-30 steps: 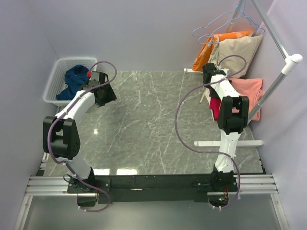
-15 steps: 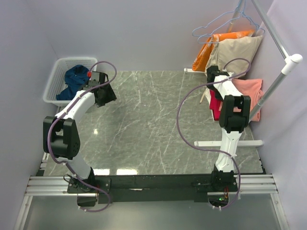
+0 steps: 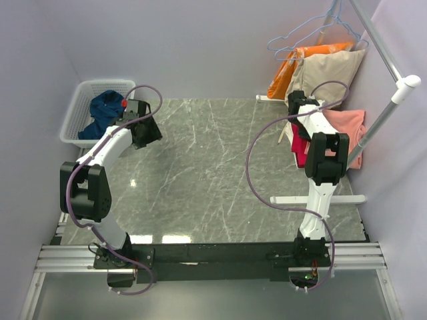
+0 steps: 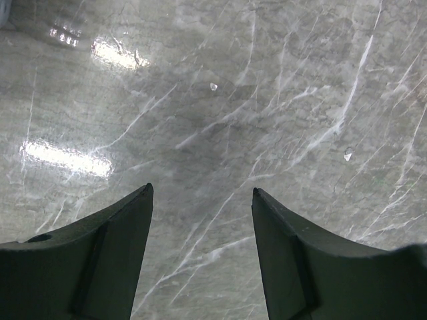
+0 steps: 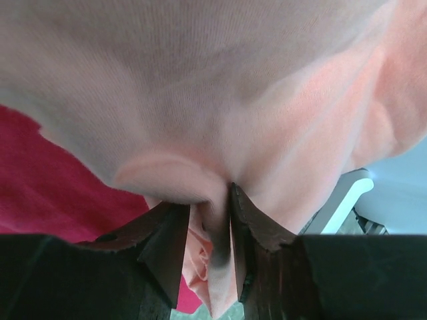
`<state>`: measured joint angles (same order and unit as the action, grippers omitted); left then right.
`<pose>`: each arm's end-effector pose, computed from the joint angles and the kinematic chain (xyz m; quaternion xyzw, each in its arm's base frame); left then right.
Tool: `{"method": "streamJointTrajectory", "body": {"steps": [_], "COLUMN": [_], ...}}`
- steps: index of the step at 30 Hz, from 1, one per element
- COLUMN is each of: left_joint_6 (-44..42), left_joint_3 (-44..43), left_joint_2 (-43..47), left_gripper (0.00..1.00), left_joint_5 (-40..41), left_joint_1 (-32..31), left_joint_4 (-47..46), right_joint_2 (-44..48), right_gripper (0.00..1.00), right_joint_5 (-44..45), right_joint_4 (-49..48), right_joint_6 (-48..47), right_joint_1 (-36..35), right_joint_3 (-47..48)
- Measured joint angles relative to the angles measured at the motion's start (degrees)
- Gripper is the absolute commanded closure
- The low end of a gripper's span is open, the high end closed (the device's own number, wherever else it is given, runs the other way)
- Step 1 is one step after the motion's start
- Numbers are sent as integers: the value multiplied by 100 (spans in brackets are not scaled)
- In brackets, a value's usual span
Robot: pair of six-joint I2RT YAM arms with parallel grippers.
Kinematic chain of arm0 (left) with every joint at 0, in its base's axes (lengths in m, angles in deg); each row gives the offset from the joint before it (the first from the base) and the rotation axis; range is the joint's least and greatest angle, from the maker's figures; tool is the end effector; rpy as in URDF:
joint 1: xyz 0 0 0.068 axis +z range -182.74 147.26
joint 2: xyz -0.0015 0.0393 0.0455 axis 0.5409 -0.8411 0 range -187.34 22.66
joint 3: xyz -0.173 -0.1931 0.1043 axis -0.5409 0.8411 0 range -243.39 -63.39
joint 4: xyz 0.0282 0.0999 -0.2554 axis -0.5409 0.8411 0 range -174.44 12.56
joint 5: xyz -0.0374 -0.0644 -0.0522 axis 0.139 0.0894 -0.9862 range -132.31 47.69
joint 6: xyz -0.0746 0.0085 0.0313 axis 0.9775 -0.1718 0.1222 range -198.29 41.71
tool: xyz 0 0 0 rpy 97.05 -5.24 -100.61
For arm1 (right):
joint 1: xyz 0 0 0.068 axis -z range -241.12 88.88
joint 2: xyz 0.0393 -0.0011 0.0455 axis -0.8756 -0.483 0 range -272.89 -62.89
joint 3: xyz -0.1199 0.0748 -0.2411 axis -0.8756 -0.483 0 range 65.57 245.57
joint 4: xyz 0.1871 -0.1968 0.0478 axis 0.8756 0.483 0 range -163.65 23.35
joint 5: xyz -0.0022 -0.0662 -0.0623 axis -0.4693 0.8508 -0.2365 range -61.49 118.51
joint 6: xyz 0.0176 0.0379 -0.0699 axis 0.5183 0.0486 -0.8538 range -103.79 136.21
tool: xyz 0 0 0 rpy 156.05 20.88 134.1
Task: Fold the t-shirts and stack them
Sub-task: Neatly place the folded tshirt to the corner
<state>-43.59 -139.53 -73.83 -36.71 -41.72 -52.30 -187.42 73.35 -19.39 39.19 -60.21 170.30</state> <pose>0.3993 -0.0562 0.2340 -0.2258 0.9186 -0.0765 0.3153 0.4719 -0.0574 0.1857 0.2413 0.8847 -0.3462 0.1981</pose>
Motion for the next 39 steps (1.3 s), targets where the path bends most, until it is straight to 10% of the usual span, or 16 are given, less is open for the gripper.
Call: {"method": "streamJointTrajectory", "body": {"steps": [39], "left_joint_6": [-4], "left_joint_3": [-476], "left_joint_2": [-654], "left_gripper": [34], "left_joint_5": [-48], "left_joint_1": [0], "left_joint_4": [2], "right_joint_2": [-990], "right_gripper": [50], "right_joint_5": [601], "right_joint_4": [568], "right_joint_6": [15], "right_joint_1": [-232], "right_joint_3": [1270]}}
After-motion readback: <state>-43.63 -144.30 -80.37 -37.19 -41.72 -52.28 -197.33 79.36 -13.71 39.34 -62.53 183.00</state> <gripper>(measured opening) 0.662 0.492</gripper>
